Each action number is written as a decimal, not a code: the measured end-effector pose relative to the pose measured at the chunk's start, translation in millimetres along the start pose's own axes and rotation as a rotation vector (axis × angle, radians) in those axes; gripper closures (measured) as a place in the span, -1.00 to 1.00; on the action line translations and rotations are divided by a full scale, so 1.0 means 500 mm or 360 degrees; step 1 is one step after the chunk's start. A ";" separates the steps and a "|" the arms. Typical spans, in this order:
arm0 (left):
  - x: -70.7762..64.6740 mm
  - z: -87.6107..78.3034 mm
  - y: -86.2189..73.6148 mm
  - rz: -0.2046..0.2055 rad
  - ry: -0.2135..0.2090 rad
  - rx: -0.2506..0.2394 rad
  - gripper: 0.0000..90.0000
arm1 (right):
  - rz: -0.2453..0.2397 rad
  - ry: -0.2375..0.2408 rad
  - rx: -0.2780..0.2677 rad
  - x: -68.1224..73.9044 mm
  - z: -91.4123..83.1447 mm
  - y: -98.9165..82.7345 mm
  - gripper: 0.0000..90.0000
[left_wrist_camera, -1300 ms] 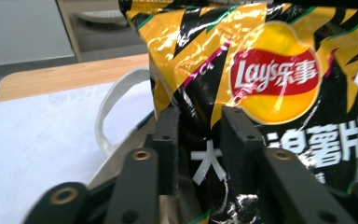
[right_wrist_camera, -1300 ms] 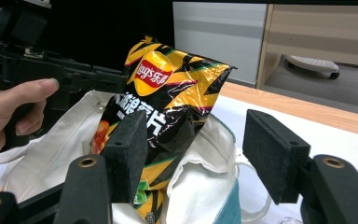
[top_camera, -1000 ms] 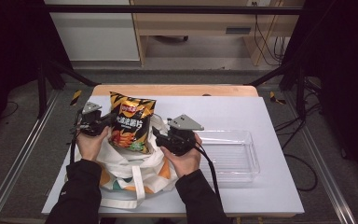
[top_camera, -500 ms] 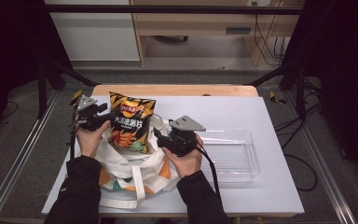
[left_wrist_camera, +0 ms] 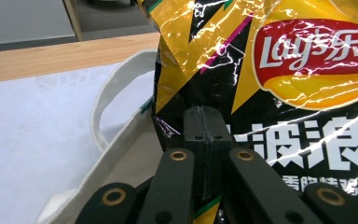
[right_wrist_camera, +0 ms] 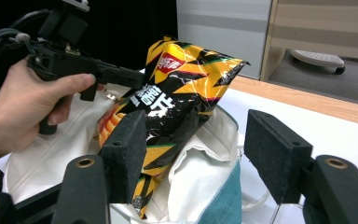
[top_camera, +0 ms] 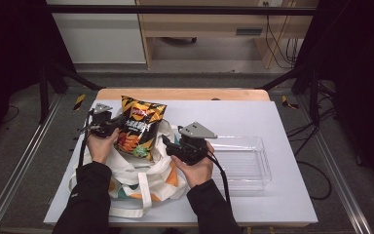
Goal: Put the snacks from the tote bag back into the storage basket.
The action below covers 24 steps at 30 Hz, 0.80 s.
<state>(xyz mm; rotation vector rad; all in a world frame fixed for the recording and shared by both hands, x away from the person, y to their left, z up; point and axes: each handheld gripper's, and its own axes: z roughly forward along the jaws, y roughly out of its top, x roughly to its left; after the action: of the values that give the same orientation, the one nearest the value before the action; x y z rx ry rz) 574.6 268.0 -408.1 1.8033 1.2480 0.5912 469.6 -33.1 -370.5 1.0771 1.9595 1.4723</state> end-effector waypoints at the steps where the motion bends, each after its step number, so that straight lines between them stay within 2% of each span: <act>1: 0.001 -0.004 -0.001 0.0011 0.0007 -0.0002 1.00 | 0.0001 0.0001 0.0001 0.000 0.000 -0.001 -0.14; 3: 0.009 -0.019 -0.005 0.0014 0.0015 -0.0032 1.00 | -0.0005 0.0002 -0.0004 -0.001 0.000 -0.003 -0.14; 5: 0.019 -0.028 -0.007 -0.0010 -0.0035 -0.0013 0.72 | -0.0001 0.0003 0.0000 0.000 -0.001 -0.005 -0.14; 8: 0.027 -0.041 -0.015 0.0027 -0.0030 -0.0001 0.42 | 0.0002 0.0018 -0.0005 0.005 0.001 -0.007 -0.13; 10: 0.033 -0.040 -0.022 -0.0027 -0.0090 0.0006 0.17 | 0.0005 0.0031 -0.0003 0.013 0.006 -0.009 -0.14; 12: 0.035 -0.029 -0.034 -0.0041 -0.0120 0.0046 0.03 | 0.0008 0.0048 0.0005 0.022 0.016 -0.010 -0.14; 14: 0.039 -0.022 -0.044 -0.0095 -0.0160 0.0032 -0.07 | -0.0005 0.0065 0.0022 0.033 0.026 -0.013 -0.14; 16: 0.041 -0.017 -0.049 -0.0136 -0.0189 0.0026 -0.12 | -0.0011 0.0072 0.0040 0.041 0.032 -0.016 -0.15; 18: 0.041 -0.013 -0.053 -0.0150 -0.0226 0.0043 -0.15 | -0.0021 0.0074 0.0045 0.044 0.037 -0.019 -0.16; 21: 0.036 -0.010 -0.055 -0.0136 -0.0259 0.0071 -0.16 | -0.0011 0.0074 0.0049 0.044 0.036 -0.020 -0.17; 22: 0.035 -0.010 -0.055 -0.0134 -0.0268 0.0072 -0.14 | -0.0010 0.0076 0.0046 0.043 0.036 -0.021 -0.17; 24: 0.031 -0.012 -0.053 -0.0123 -0.0303 0.0074 0.06 | -0.0005 0.0074 0.0051 0.043 0.036 -0.022 -0.17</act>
<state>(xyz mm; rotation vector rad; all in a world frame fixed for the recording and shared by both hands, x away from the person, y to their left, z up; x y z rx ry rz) 562.5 288.5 -428.8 1.7948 1.2036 0.3412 467.0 -6.9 -384.6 1.0617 2.0223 1.4817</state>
